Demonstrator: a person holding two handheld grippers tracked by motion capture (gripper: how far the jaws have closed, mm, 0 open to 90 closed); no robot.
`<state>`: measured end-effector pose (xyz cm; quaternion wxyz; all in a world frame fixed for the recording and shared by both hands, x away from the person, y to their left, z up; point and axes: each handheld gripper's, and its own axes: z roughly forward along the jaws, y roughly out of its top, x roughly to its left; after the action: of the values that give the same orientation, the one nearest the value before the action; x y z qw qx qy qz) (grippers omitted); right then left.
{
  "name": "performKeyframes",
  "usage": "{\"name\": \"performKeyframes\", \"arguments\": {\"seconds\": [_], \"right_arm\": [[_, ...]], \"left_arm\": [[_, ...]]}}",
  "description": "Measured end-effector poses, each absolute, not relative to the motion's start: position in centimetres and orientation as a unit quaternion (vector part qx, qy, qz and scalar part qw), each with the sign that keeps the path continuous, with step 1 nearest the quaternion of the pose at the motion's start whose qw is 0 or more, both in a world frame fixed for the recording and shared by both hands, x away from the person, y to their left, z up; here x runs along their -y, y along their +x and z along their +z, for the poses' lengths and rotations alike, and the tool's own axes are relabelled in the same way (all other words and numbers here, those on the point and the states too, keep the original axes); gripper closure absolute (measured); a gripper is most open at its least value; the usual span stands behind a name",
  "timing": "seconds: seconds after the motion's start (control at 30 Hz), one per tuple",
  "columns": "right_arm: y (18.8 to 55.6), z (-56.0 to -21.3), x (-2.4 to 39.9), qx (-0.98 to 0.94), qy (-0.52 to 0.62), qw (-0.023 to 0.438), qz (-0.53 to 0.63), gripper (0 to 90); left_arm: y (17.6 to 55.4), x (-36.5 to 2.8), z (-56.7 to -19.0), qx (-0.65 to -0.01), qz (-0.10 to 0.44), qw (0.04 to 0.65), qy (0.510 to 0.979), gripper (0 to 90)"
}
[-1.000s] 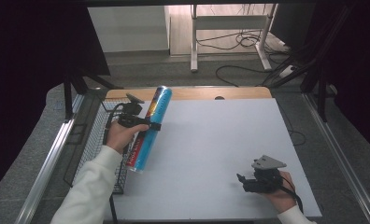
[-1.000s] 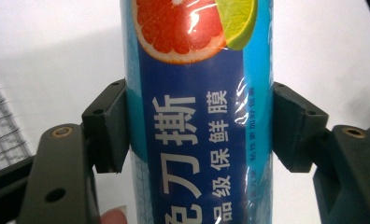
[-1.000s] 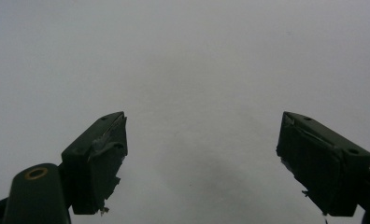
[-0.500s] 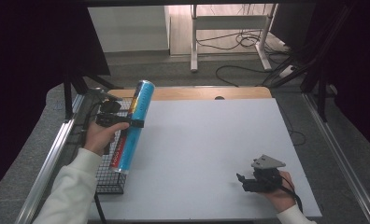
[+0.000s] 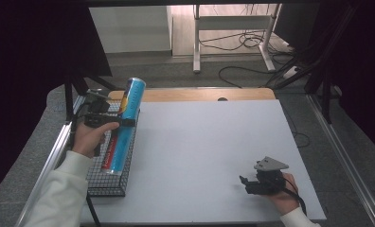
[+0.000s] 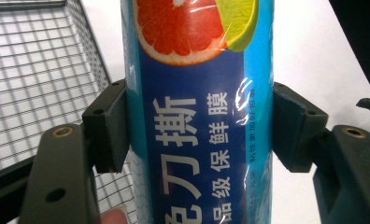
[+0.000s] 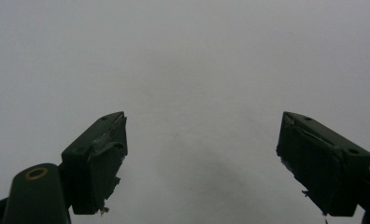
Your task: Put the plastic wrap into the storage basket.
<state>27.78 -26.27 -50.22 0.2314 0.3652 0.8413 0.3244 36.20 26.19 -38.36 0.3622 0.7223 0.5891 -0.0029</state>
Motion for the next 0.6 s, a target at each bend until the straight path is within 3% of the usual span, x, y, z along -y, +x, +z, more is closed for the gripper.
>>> {"name": "performKeyframes", "arguments": {"seconds": [0.6], "right_arm": [[27.8, -50.1, 26.1, -0.841, 0.364, 0.233, 0.326, 16.7]], "left_arm": [[35.7, -29.5, -39.2, -0.623, 0.011, 0.345, 0.702, 31.6]]}}
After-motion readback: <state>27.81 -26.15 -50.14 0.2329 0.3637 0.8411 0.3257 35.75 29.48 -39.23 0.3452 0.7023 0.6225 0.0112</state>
